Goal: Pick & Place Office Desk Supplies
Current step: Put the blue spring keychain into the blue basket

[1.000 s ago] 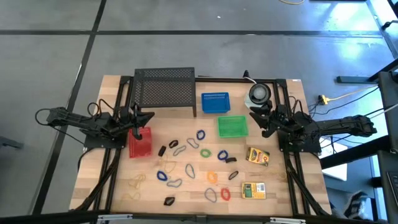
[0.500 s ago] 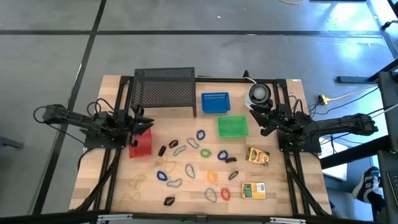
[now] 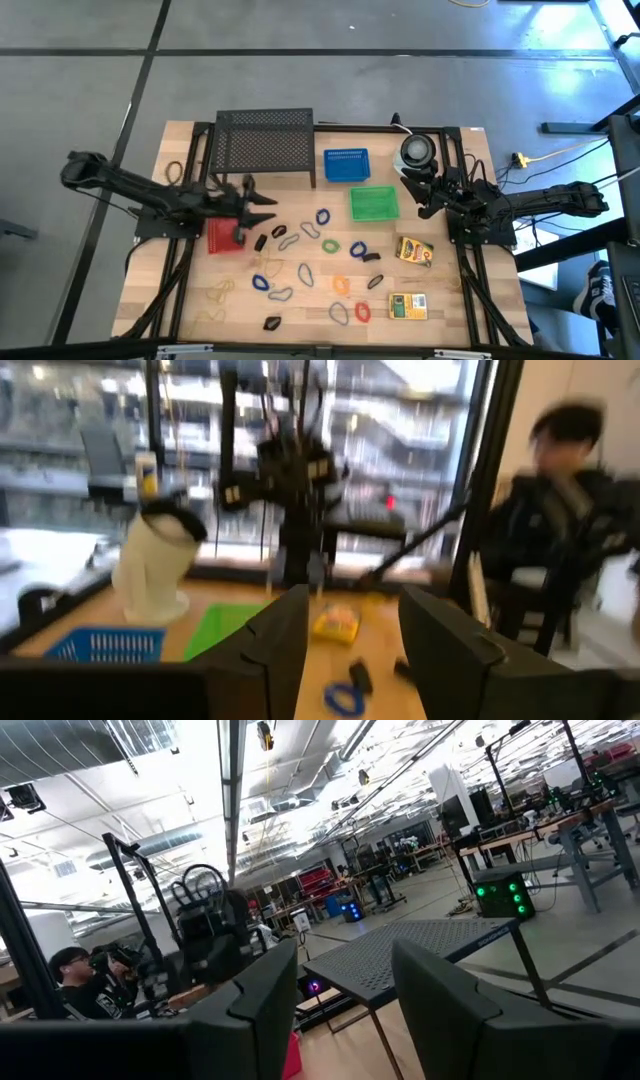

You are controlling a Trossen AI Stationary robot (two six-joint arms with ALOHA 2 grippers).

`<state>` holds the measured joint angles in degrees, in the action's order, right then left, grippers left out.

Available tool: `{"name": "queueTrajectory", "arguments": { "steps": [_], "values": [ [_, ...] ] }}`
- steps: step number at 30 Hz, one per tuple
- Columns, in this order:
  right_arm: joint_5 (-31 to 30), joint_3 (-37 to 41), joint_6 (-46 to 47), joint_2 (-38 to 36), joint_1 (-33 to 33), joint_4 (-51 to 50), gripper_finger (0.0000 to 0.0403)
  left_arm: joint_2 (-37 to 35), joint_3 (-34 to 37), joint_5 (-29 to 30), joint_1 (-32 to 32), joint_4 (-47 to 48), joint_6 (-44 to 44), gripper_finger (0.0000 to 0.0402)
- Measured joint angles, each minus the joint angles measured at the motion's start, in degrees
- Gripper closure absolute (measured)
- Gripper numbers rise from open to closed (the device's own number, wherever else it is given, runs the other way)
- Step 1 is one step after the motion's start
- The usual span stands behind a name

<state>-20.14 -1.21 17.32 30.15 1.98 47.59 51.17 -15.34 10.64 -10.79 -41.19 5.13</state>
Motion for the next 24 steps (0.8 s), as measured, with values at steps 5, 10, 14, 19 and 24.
{"name": "queueTrajectory", "arguments": {
  "steps": [5,10,14,19,24],
  "values": [
    [0.0,0.0,0.0,0.0,0.0,0.0,0.0237,11.7,-5.6,0.2,0.0,2.6,-2.0,0.0249],
    [0.0,0.0,0.0,0.0,0.0,0.0,0.0237,23.8,-12.5,0.9,0.0,3.7,-5.9,0.0249],
    [0.0,0.0,0.1,0.0,0.0,0.0,0.0237,32.9,-17.9,4.5,0.9,6.3,-8.5,0.0249],
    [0.0,0.0,0.1,0.0,0.0,0.0,0.0237,42.4,-24.7,4.8,2.9,13.8,-8.9,0.0249],
    [0.0,0.0,0.2,0.0,0.0,0.0,0.0236,49.8,-30.7,4.8,4.8,20.5,-8.9,0.0249]
  ]
}}
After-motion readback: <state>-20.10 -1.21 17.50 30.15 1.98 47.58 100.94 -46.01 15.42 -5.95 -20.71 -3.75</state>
